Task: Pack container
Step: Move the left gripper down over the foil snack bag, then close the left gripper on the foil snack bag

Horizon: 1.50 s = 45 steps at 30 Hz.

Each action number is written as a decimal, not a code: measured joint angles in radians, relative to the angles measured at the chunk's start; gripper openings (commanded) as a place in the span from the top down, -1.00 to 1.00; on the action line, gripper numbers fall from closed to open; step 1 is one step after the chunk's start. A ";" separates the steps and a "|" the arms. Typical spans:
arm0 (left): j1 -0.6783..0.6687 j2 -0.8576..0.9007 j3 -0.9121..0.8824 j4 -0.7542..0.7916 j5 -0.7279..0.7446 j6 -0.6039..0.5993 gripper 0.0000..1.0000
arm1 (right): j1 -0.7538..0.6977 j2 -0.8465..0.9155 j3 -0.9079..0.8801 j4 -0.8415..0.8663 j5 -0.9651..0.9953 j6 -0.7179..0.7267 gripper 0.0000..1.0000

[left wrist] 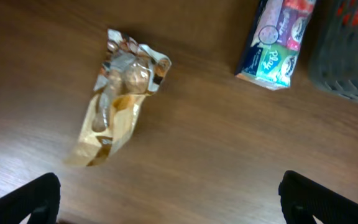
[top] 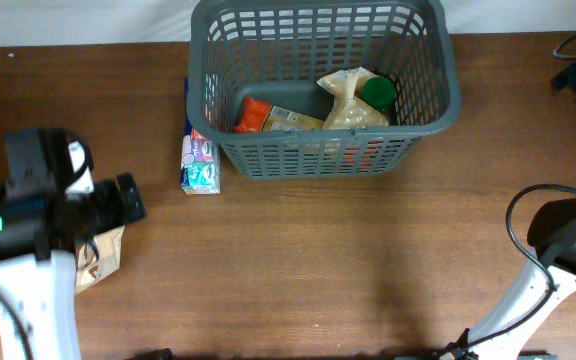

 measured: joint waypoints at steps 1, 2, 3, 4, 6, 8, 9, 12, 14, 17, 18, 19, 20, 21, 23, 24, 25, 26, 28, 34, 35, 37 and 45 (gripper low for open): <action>0.008 -0.032 -0.021 0.005 -0.015 0.011 -0.99 | 0.000 0.000 0.000 0.000 0.000 0.000 -0.98; 0.017 -0.053 -0.037 0.005 -0.031 0.018 -0.99 | 0.000 0.000 0.000 0.000 0.000 0.000 -0.98; 0.026 -0.069 -0.049 0.002 -0.049 0.024 -0.98 | 0.000 0.000 0.000 0.000 0.000 0.000 -0.97; 0.033 -0.078 -0.055 -0.005 -0.058 0.028 -0.98 | 0.000 0.000 0.000 0.000 0.000 0.001 -0.98; 0.040 -0.089 -0.061 -0.021 -0.067 0.035 -0.98 | 0.000 0.000 0.000 0.000 0.000 0.000 -0.98; 0.041 -0.096 -0.064 -0.027 -0.068 0.053 -0.99 | 0.000 0.000 0.000 0.000 0.000 0.000 -0.98; 0.041 -0.097 -0.064 -0.028 -0.077 0.067 -0.99 | 0.000 0.000 0.000 0.001 0.000 0.000 -0.98; 0.052 -0.079 -0.065 -0.056 -0.135 0.135 -0.99 | 0.000 0.000 0.000 0.001 0.000 0.000 -0.98; 0.069 -0.040 -0.065 -0.053 -0.161 0.183 -0.99 | 0.000 0.000 0.000 0.001 0.000 0.000 -0.98; 0.094 0.057 -0.065 -0.020 -0.183 0.254 -0.98 | 0.000 0.000 0.000 0.001 0.000 0.000 -0.98; 0.101 0.094 -0.066 -0.015 -0.187 0.273 -0.99 | 0.000 0.000 0.000 0.001 0.000 0.000 -0.98; 0.105 0.124 -0.066 -0.012 -0.188 0.284 -0.99 | 0.000 0.000 0.000 0.001 0.000 0.000 -0.98; 0.112 0.158 -0.068 -0.005 -0.190 0.297 -0.99 | 0.000 0.000 0.000 0.001 0.000 0.000 -0.98; 0.118 0.188 -0.068 0.003 -0.193 0.307 -0.99 | 0.000 0.000 0.000 0.001 0.000 0.000 -0.98; 0.130 0.251 -0.069 0.035 -0.198 0.333 -0.99 | 0.000 0.000 0.000 0.001 0.000 0.000 -0.98; 0.135 0.278 -0.069 0.043 -0.200 0.349 -0.98 | 0.000 0.000 0.000 0.001 0.000 0.000 -0.98; 0.138 0.306 -0.069 0.044 -0.201 0.369 -0.98 | 0.000 0.000 0.000 0.001 0.000 0.000 -0.98; 0.140 0.337 -0.070 0.045 -0.204 0.397 -0.98 | 0.000 0.000 0.000 0.001 0.000 0.000 -0.98; 0.141 0.382 -0.070 0.050 -0.205 0.437 -0.99 | 0.000 0.000 0.000 0.001 0.000 0.000 -0.98; 0.141 0.498 -0.071 0.151 -0.206 0.513 -0.99 | 0.000 0.000 0.000 0.001 0.000 0.001 -0.98; 0.141 0.510 -0.071 0.173 -0.206 0.518 -0.99 | 0.000 0.000 0.000 0.001 0.000 0.000 -0.98; 0.141 0.530 -0.072 0.223 -0.205 0.527 -0.99 | 0.000 0.000 0.000 0.001 0.000 0.000 -0.98; 0.141 0.541 -0.078 0.275 -0.206 0.510 -0.99 | 0.000 0.000 0.000 0.001 0.000 0.000 -0.98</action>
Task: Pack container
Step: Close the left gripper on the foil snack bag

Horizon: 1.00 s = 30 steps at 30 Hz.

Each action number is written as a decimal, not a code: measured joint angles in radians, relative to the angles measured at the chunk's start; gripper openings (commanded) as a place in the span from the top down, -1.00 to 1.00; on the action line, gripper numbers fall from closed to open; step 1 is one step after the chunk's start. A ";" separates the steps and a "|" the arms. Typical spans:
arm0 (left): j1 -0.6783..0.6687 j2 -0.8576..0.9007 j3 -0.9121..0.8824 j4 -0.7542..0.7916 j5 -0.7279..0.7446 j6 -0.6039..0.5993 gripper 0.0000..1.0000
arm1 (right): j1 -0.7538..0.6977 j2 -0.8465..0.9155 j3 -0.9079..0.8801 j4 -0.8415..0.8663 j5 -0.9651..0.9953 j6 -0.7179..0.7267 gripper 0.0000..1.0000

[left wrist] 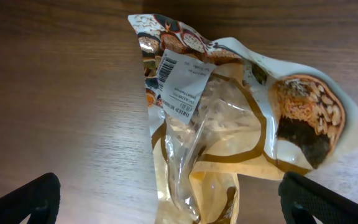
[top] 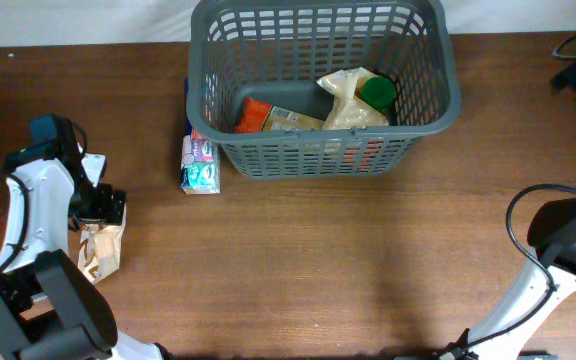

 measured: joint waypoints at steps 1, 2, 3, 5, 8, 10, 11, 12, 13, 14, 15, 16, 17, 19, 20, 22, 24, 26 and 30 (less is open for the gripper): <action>0.000 0.000 -0.008 0.008 0.000 -0.011 -0.99 | 0.000 0.000 0.000 0.000 0.000 0.000 -0.98; 0.000 0.000 -0.020 0.018 0.000 -0.022 -0.99 | 0.000 0.000 0.000 0.000 0.000 0.001 -0.98; 0.000 0.000 -0.032 0.024 0.000 -0.030 -0.99 | 0.000 0.000 0.000 0.000 0.000 0.000 -0.98; 0.000 0.000 -0.058 0.032 0.000 -0.042 -0.99 | 0.000 0.000 0.000 0.000 0.000 0.000 -0.98; 0.000 0.000 -0.110 0.040 0.000 -0.055 -0.99 | 0.000 0.000 0.000 0.000 0.000 0.000 -0.98; 0.000 0.000 -0.139 0.051 0.000 -0.058 -0.99 | 0.000 0.000 0.000 0.000 0.000 0.000 -0.98; 0.000 0.000 -0.153 0.056 0.001 -0.060 -0.98 | 0.000 0.000 0.000 0.000 0.000 0.000 -0.97; 0.000 0.000 -0.164 0.061 0.001 -0.060 -0.99 | 0.000 0.000 0.000 0.000 0.000 0.000 -0.98; 0.000 0.000 -0.173 0.066 0.001 -0.060 -0.99 | 0.000 0.000 0.000 0.000 0.000 0.000 -0.98; 0.000 0.000 -0.179 0.071 0.002 -0.061 -0.98 | 0.000 0.000 0.000 0.000 0.000 0.000 -0.98; 0.000 0.000 -0.182 0.078 0.005 -0.061 -0.99 | 0.000 0.000 0.000 0.000 0.000 0.000 -0.98; 0.000 0.000 -0.183 0.084 0.008 -0.062 -0.99 | 0.000 0.000 0.000 0.000 0.000 0.000 -0.98; 0.000 0.000 -0.183 0.093 0.010 -0.063 -0.99 | 0.000 0.000 0.000 0.000 0.000 0.000 -0.98; 0.000 0.000 -0.183 0.108 0.017 -0.064 -0.98 | 0.000 0.000 0.000 0.000 0.000 -0.001 -0.98; 0.000 0.000 -0.185 0.119 0.020 -0.064 -0.99 | 0.000 0.000 0.000 0.000 0.000 0.000 -0.98; 0.000 0.000 -0.185 0.141 0.023 -0.063 -0.99 | 0.000 0.000 0.000 0.000 0.000 0.000 -0.98; 0.000 0.000 -0.186 0.155 0.024 -0.064 -0.98 | 0.000 0.000 0.000 0.000 0.000 0.001 -0.97; 0.000 0.000 -0.191 0.169 0.024 -0.064 -0.99 | 0.000 0.000 0.000 0.000 0.000 0.001 -0.98; 0.000 0.000 -0.208 0.190 0.026 -0.064 -0.99 | 0.000 0.000 0.000 0.000 0.000 0.000 -0.98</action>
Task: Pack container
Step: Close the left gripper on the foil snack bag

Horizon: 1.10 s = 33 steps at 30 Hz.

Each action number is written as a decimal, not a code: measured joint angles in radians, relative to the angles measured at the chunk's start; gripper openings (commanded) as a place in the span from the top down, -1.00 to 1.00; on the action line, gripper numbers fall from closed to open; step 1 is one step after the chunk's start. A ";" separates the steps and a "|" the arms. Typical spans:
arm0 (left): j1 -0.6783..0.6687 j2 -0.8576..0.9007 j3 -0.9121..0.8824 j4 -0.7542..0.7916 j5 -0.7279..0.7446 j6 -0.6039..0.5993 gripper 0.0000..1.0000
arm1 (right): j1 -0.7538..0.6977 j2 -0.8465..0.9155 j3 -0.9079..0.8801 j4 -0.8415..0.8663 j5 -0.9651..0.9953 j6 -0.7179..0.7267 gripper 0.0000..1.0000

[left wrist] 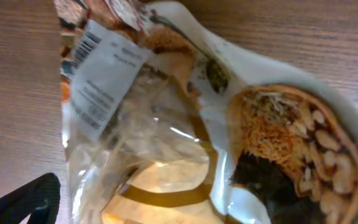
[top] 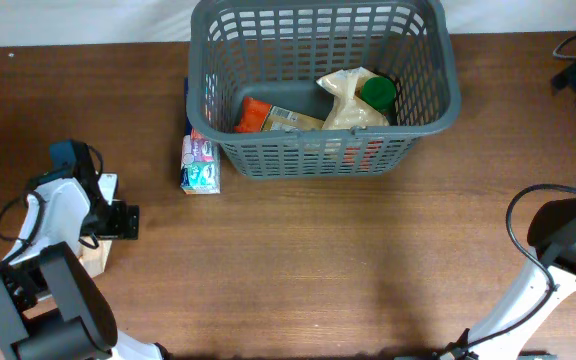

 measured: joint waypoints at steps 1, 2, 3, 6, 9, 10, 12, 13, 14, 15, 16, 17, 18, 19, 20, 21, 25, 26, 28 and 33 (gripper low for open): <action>0.000 0.000 -0.009 0.009 0.002 0.000 -0.99 | 0.000 0.000 0.000 0.000 0.000 0.000 -0.98; 0.000 0.000 -0.016 0.019 0.002 0.000 -0.99 | 0.000 0.000 0.000 0.000 0.000 0.000 -0.98; 0.000 0.000 -0.023 0.029 0.002 0.000 -0.99 | 0.000 0.000 0.000 0.000 0.000 0.000 -0.98; 0.000 0.000 -0.047 0.057 0.002 0.000 -0.99 | 0.000 0.000 0.000 0.000 0.000 0.000 -0.98; 0.001 0.000 -0.070 0.073 0.002 0.000 -0.99 | 0.000 0.000 0.000 0.000 0.000 0.000 -0.98; 0.002 0.000 -0.080 0.074 0.002 0.000 -0.99 | 0.000 0.000 0.000 0.000 0.000 -0.001 -0.98; 0.005 0.000 -0.090 0.074 0.002 0.000 -1.00 | 0.000 0.000 0.000 0.000 0.000 0.000 -0.98; 0.005 0.000 -0.093 0.074 0.002 0.000 -0.95 | 0.000 0.000 0.000 0.000 0.000 0.000 -0.98; 0.005 0.000 -0.094 0.074 0.002 0.000 -0.87 | 0.000 0.000 0.000 0.000 0.000 0.001 -0.98; 0.005 0.000 -0.095 0.074 0.002 -0.001 -0.79 | 0.000 0.000 0.000 0.000 0.000 0.000 -0.98; 0.005 0.000 -0.095 0.074 0.002 -0.002 -0.61 | 0.000 0.000 0.000 0.000 0.000 0.000 -0.99; 0.005 0.000 -0.095 0.074 0.003 -0.003 -0.56 | 0.000 0.000 0.000 0.000 0.000 0.000 -0.97; 0.005 0.000 -0.095 0.074 0.002 -0.003 -0.54 | 0.000 0.000 0.000 0.000 0.000 0.000 -0.97; 0.005 0.000 -0.095 0.075 0.002 -0.005 -0.52 | 0.000 0.000 0.000 0.000 0.000 0.000 -0.98; 0.005 0.000 -0.095 0.074 0.003 -0.007 -0.50 | 0.000 0.000 0.000 0.000 0.000 0.000 -0.98; 0.005 0.000 -0.095 0.074 0.003 -0.008 -0.46 | 0.000 0.000 0.000 0.000 0.000 0.000 -0.97; 0.005 0.000 -0.095 0.074 0.005 -0.008 -0.22 | 0.000 0.000 0.000 0.000 0.000 0.000 -0.97; 0.005 0.000 -0.095 0.074 0.005 -0.007 -0.15 | 0.000 0.000 0.000 0.000 0.000 0.000 -0.98; 0.005 0.000 -0.095 0.074 0.005 -0.009 -0.08 | 0.000 0.000 0.000 0.000 0.000 0.000 -0.98; 0.005 0.000 -0.095 0.076 0.005 -0.012 0.15 | 0.000 0.000 0.000 0.000 0.000 0.000 -0.97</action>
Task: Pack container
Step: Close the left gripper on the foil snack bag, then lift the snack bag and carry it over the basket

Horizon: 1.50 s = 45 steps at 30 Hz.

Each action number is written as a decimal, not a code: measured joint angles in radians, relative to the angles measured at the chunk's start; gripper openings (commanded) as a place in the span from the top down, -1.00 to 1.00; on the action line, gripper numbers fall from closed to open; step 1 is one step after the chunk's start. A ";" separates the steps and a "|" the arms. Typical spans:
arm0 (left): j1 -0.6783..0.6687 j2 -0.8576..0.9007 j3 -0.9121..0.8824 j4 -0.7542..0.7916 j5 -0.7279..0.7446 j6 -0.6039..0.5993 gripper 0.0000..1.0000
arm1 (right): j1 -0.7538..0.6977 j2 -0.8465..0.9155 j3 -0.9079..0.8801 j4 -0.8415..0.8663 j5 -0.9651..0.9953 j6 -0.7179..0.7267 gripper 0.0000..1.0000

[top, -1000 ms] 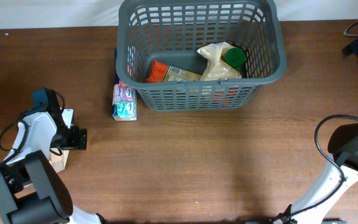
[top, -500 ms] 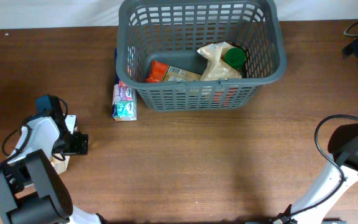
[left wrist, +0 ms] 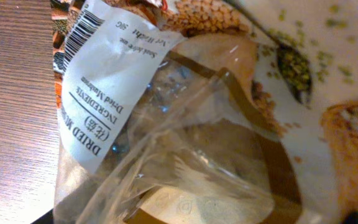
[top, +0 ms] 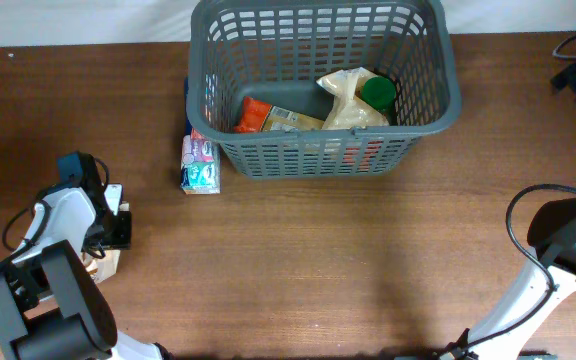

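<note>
A grey plastic basket (top: 430,110) stands at the back middle of the table. It holds a beige bag (top: 348,100), a green-capped item (top: 378,92) and an orange packet (top: 253,115). A clear and tan bag of dried mushrooms (left wrist: 185,124) lies on the wood at the far left, with only its lower end (top: 102,266) showing from above. My left gripper (top: 108,232) is down on that bag, and its open fingers (left wrist: 197,221) stand wide apart at either side of it. My right arm (top: 568,240) rests at the right edge.
A colourful tissue pack (top: 200,160) lies against the basket's left wall. The right arm's black cable (top: 516,215) loops over the table at the right. Dark gear sits at the back right corner.
My left gripper has come lower and closer onto the mushroom bag. The bag now fills the wrist view and hides most of both fingers. The basket and right arm are unchanged.
My left gripper first hovered high, with the bag and tissue pack small below it. Then it was over the bag, open, with the label plain. Later it was lower still, and now it straddles the bag at table level.
</note>
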 measured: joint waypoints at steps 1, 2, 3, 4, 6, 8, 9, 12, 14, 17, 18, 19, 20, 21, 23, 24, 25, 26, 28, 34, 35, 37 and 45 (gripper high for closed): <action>0.000 0.000 0.000 0.000 0.000 0.000 0.25 | 0.000 0.000 0.000 0.000 0.000 0.000 -0.98; 0.000 0.000 0.000 0.000 -0.001 0.002 0.36 | 0.000 0.000 0.000 0.000 0.000 0.000 -0.98; 0.000 0.000 0.000 0.001 -0.001 0.002 0.51 | 0.000 0.000 0.000 0.000 0.000 0.000 -0.98; 0.000 0.000 0.000 0.002 -0.001 -0.002 0.63 | 0.000 0.000 0.000 0.000 0.000 0.000 -0.98; 0.002 -0.001 0.000 0.002 -0.001 0.000 0.80 | 0.000 0.000 0.000 0.000 0.000 0.000 -0.98; 0.005 -0.005 0.001 0.002 0.003 -0.004 0.86 | 0.000 0.000 0.000 0.000 0.000 0.000 -0.98; 0.006 -0.006 0.002 0.002 0.008 -0.003 0.92 | 0.000 0.000 0.000 0.000 0.000 0.000 -0.97; 0.007 -0.008 0.003 0.002 0.039 -0.003 0.96 | 0.000 0.000 0.000 0.000 0.000 0.000 -0.98; 0.008 -0.010 0.004 0.002 0.068 -0.003 0.96 | 0.000 0.000 0.000 0.000 0.000 0.000 -0.98; 0.008 -0.013 0.007 0.003 0.117 -0.017 0.96 | 0.000 0.000 0.000 0.000 0.000 0.000 -0.98; 0.008 -0.013 0.011 0.003 0.142 -0.035 0.96 | 0.000 0.000 0.000 0.000 0.000 0.000 -0.98; 0.008 -0.013 0.016 0.002 0.167 -0.052 0.96 | 0.000 0.000 0.000 0.000 0.000 0.000 -0.98; 0.008 -0.013 0.021 0.002 0.188 -0.063 0.96 | 0.000 0.000 0.000 0.000 0.000 0.000 -0.98; 0.008 -0.011 0.032 -0.004 0.224 -0.079 0.96 | 0.000 0.000 0.000 0.000 0.000 0.000 -0.98; 0.008 -0.009 0.061 -0.018 0.283 -0.096 0.96 | 0.000 0.000 0.000 0.000 0.000 0.001 -0.98; 0.008 -0.006 0.090 -0.034 0.315 -0.104 0.96 | 0.000 0.000 0.000 0.000 0.000 0.000 -0.98; 0.007 -0.005 0.115 -0.040 0.333 -0.108 0.96 | 0.000 0.000 0.000 0.000 0.000 0.000 -0.98; 0.007 -0.004 0.157 -0.055 0.353 -0.114 0.96 | 0.000 0.000 0.000 0.000 0.000 0.001 -0.97; 0.007 -0.004 0.263 -0.074 0.380 -0.121 0.96 | 0.000 0.000 0.000 0.000 0.000 0.001 -0.98; 0.004 -0.023 0.620 -0.090 0.422 -0.130 0.96 | 0.000 0.000 0.000 0.000 0.000 0.001 -0.98; 0.001 -0.029 0.675 -0.094 0.433 -0.132 0.96 | 0.000 0.000 0.000 0.000 0.000 0.000 -0.98; -0.016 -0.045 0.796 -0.089 0.468 -0.134 0.96 | 0.000 0.000 0.000 0.000 0.000 0.000 -0.98; -0.364 -0.087 1.116 0.124 0.564 -0.135 0.96 | 0.000 0.000 0.000 0.000 0.000 0.000 -0.98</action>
